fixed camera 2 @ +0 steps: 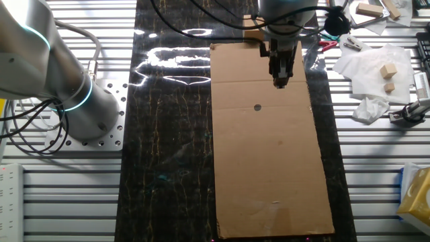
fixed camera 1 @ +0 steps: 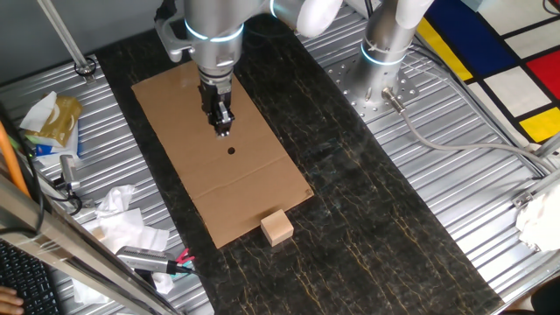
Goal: Grab the block and place it at the designated location
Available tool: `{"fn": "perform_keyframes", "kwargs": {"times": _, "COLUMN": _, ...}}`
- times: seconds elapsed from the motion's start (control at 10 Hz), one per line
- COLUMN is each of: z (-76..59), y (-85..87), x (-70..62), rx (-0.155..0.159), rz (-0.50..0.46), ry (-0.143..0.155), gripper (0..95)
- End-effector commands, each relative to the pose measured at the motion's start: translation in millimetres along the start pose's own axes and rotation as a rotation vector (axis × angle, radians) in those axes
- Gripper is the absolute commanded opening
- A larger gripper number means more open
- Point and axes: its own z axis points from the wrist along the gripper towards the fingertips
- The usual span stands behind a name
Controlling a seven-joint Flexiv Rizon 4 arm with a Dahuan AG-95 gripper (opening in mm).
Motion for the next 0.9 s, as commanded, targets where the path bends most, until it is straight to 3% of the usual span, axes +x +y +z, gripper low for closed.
{"fn": "perform_keyframes", "kwargs": {"times": 0.1, "z": 1.0, "y": 1.0, "x": -0.1, "rx": 0.002, "rz": 0.002, "ry": 0.001, "gripper": 38.0}}
{"fn": "perform_keyframes", "kwargs": {"times": 0.9, "z": 3.6, "y": 10.1, "x": -4.2, "rx": 0.001, "rz": 0.024, "ry": 0.004, "gripper": 38.0}}
